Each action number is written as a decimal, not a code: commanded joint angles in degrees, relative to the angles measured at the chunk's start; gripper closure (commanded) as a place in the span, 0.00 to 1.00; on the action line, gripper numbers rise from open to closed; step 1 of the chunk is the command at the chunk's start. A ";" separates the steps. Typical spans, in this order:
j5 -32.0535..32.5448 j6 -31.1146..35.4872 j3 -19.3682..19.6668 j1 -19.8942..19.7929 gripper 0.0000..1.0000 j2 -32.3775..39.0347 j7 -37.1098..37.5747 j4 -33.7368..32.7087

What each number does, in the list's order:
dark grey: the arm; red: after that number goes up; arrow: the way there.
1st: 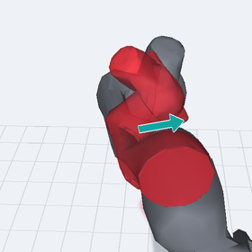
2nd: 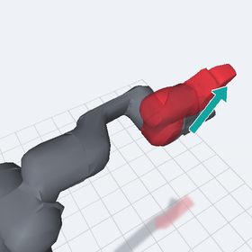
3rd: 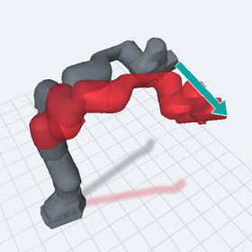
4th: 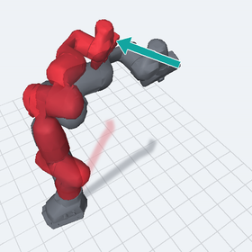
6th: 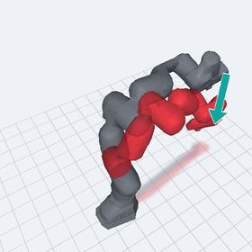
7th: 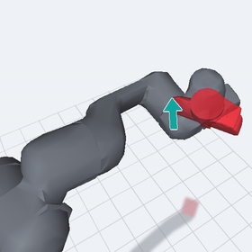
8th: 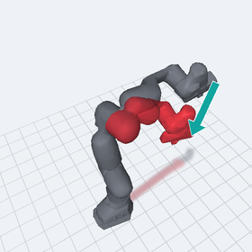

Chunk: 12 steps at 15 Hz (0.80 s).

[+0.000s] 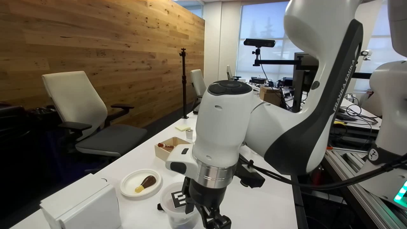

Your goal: Put the lid on the clear bowl.

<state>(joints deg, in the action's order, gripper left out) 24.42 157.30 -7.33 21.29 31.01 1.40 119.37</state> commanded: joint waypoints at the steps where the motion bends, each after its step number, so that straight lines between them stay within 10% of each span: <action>1: -2.87 -0.24 -1.09 -0.43 0.00 -1.75 -1.21 2.00; 12: -2.99 0.46 0.27 -1.09 0.00 -5.08 -0.07 1.69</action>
<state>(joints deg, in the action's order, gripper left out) 23.22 157.38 -7.38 20.84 28.56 1.61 119.78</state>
